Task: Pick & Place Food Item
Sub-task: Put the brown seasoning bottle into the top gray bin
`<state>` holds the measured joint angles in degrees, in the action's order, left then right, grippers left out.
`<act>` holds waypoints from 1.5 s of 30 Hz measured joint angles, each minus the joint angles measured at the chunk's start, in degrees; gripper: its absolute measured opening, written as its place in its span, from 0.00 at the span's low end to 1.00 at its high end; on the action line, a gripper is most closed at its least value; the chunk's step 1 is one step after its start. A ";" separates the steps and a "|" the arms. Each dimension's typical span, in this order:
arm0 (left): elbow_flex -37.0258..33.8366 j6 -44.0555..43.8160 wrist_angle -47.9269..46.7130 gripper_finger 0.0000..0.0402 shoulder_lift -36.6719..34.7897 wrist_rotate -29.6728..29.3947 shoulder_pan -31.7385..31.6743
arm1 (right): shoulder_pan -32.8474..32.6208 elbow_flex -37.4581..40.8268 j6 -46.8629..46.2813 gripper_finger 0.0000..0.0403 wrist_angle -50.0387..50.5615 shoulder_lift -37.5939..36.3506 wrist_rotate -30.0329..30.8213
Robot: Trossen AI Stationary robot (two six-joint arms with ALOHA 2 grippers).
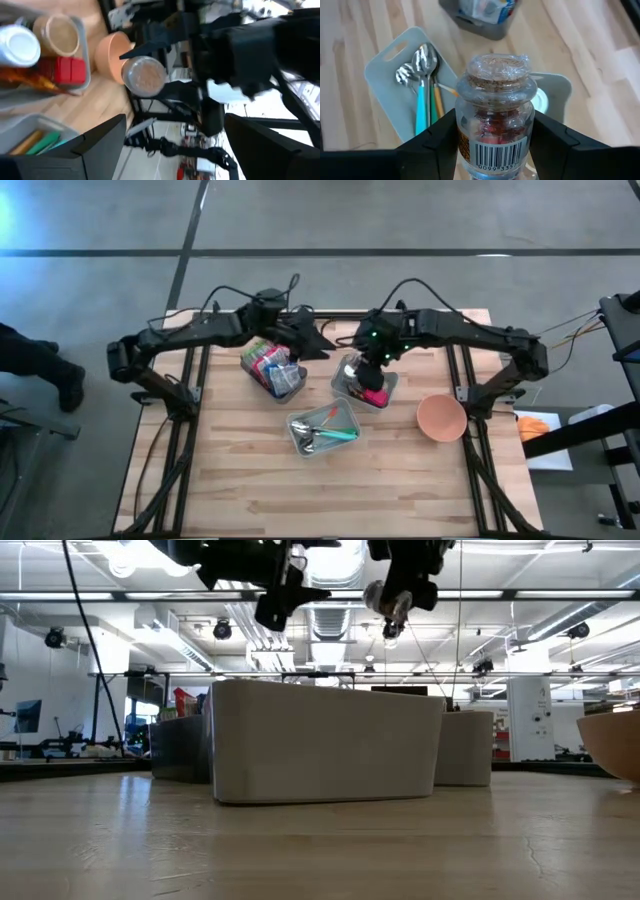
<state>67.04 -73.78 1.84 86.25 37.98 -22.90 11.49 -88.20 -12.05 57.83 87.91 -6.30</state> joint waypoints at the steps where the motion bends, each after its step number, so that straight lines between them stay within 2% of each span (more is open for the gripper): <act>1: 0.41 -0.03 -0.50 0.84 0.78 0.89 0.21 | -0.52 -0.73 0.12 0.46 0.34 0.78 0.01; 7: 1.24 0.44 -4.72 0.84 3.89 3.68 1.21 | -3.02 -5.53 0.98 0.46 0.48 3.99 -0.04; 17: 1.42 0.46 -4.17 0.84 5.71 3.79 2.60 | -3.83 -11.19 1.76 0.46 2.23 8.76 -0.93; 33: 1.25 0.74 -4.22 0.83 6.96 4.02 3.04 | -4.00 -12.09 1.88 0.46 1.89 10.52 -2.61; 36: 1.27 1.48 -3.74 0.76 6.96 4.02 3.15 | -4.05 -12.09 1.73 0.46 1.79 10.47 -2.62; 43: 1.29 1.97 -2.02 0.46 6.94 3.21 3.21 | -4.01 -12.06 0.81 0.46 2.08 10.47 -2.47; 45: 1.18 2.01 -1.69 0.40 6.94 3.13 3.33 | -4.01 -11.96 0.34 0.46 2.61 10.42 -2.25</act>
<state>68.23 -71.77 0.15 93.19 41.11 -19.57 7.49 -100.16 -11.71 60.45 98.33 -8.54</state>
